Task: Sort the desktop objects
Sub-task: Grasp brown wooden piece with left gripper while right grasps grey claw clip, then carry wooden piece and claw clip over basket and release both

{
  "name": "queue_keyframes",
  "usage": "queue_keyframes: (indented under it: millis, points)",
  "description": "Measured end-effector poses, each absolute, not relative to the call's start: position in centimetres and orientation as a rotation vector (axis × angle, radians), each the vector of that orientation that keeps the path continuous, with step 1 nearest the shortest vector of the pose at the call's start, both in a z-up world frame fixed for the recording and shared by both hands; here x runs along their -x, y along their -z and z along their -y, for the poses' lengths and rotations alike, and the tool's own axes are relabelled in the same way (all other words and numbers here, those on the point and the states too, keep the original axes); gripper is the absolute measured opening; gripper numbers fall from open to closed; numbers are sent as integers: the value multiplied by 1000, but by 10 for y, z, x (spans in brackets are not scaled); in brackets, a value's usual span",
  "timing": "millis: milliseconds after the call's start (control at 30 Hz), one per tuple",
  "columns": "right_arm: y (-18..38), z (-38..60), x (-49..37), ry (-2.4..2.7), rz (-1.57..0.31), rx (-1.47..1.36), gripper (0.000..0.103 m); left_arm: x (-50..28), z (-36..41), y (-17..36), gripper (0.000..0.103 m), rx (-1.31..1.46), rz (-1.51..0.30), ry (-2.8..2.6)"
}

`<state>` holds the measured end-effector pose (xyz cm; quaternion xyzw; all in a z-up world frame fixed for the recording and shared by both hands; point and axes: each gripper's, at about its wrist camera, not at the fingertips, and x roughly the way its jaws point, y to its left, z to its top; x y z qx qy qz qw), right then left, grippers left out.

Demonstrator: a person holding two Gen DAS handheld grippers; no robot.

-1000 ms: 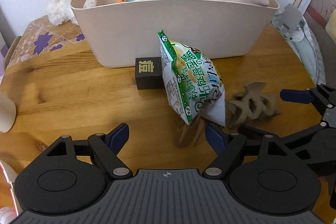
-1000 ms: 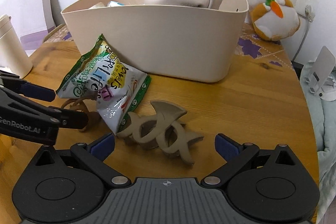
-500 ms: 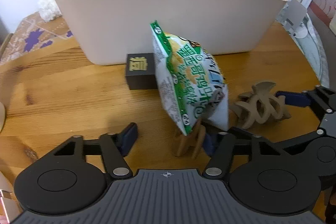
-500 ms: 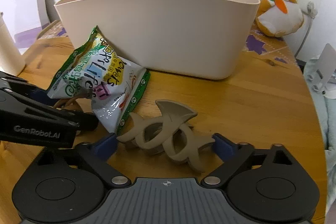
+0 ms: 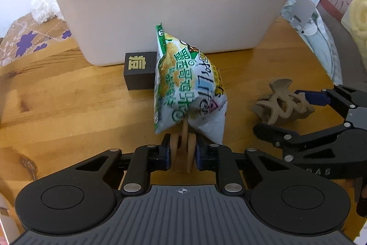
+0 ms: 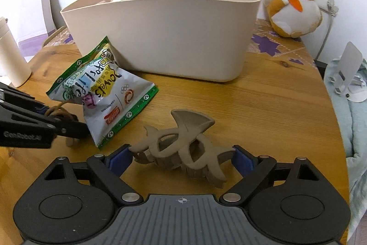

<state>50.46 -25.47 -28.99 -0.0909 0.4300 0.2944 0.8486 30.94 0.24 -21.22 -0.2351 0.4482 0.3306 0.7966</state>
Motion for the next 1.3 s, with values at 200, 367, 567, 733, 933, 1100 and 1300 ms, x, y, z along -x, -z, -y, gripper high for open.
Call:
queue_keyframes:
  millis: [200, 367, 567, 733, 933, 1100, 1300]
  points:
    - [283, 269, -494, -625, -882, 188, 92, -296, 12, 205, 19, 537, -959, -684]
    - [269, 280, -484, -641, -840, 187, 92, -282, 24, 194, 19, 542, -942, -669]
    - [250, 289, -480, -650, -792, 182, 92, -266, 27, 177, 19, 543, -918, -684]
    - [231, 296, -478, -645, -742, 170, 92, -263, 22, 161, 19, 534, -879, -702]
    - [200, 298, -487, -644, -656, 164, 92, -270, 11, 134, 20, 459, -822, -698]
    - [173, 292, -504, -657, -568, 161, 92, -283, -7, 108, 20, 405, -759, -715]
    - [146, 271, -532, -688, -496, 142, 92, -302, -31, 83, 19, 314, -709, -741]
